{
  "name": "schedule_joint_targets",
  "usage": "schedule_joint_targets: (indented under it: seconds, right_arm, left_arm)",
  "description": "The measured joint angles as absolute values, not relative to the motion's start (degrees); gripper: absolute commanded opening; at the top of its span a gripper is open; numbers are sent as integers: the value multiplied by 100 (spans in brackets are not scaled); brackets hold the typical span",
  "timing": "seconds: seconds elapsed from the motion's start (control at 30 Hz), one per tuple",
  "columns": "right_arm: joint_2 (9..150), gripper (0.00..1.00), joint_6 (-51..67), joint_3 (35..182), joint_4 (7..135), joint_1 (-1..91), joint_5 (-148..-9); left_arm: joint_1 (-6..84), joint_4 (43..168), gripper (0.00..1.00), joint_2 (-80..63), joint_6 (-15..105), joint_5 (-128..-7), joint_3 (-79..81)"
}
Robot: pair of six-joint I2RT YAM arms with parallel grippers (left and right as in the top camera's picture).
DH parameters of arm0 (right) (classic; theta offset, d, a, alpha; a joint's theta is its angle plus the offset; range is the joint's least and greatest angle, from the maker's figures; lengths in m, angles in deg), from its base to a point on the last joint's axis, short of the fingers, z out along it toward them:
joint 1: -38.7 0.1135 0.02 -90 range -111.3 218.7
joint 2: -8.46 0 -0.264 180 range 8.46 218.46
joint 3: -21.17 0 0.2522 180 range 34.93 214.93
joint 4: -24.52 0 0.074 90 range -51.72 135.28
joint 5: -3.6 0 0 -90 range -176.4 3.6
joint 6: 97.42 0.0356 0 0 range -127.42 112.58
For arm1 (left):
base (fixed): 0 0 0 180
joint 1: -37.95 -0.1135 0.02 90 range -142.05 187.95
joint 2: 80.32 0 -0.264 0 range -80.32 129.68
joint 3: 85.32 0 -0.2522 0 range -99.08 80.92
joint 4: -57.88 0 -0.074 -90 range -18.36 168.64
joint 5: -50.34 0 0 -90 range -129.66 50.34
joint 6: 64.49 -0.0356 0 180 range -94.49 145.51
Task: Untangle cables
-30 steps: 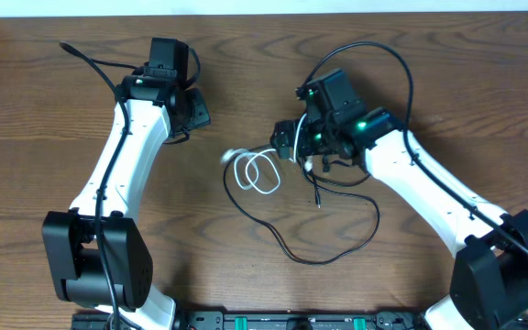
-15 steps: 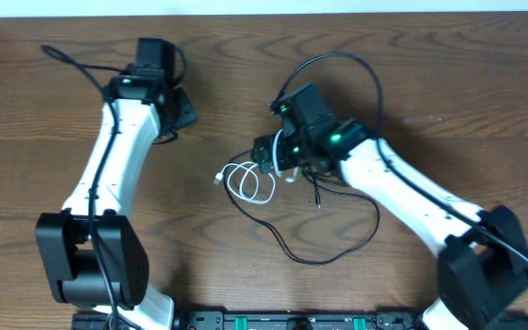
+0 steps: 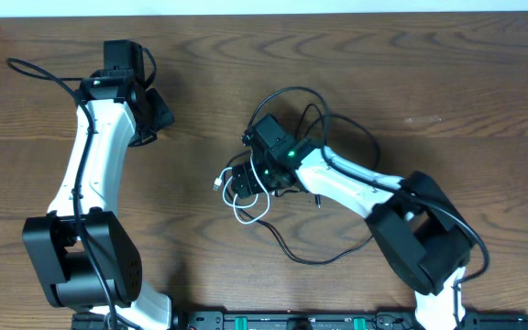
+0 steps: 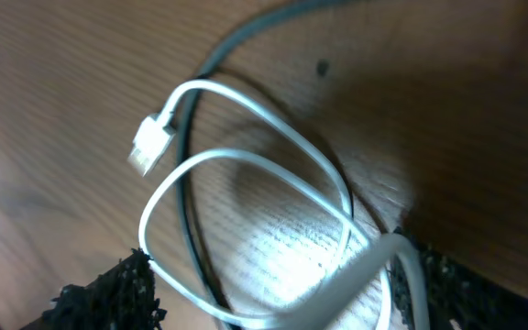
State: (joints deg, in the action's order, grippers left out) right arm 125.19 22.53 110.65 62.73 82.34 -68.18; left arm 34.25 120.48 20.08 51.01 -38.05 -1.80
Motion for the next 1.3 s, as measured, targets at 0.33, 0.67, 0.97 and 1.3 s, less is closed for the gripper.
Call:
schedule_joint_targets:
  seconds: [0.33, 0.67, 0.97, 1.3]
  right_arm:
    - [12606, 66, 2286, 11079, 5882, 8444, -6820]
    - [12621, 31, 2262, 11094, 6214, 8756, -7402]
    - [12658, 1, 2338, 11094, 6292, 8837, -7618]
    - [12656, 1, 1678, 11999, 7862, 8553, -7690]
  left_arm:
    - [3425, 12050, 52, 2008, 5101, -3805, -180]
    - [3425, 12050, 52, 2008, 5101, -3805, -180]
    - [3425, 12053, 52, 2008, 5101, -3805, -180]
    - [3425, 12042, 52, 2008, 5101, -3805, -182]
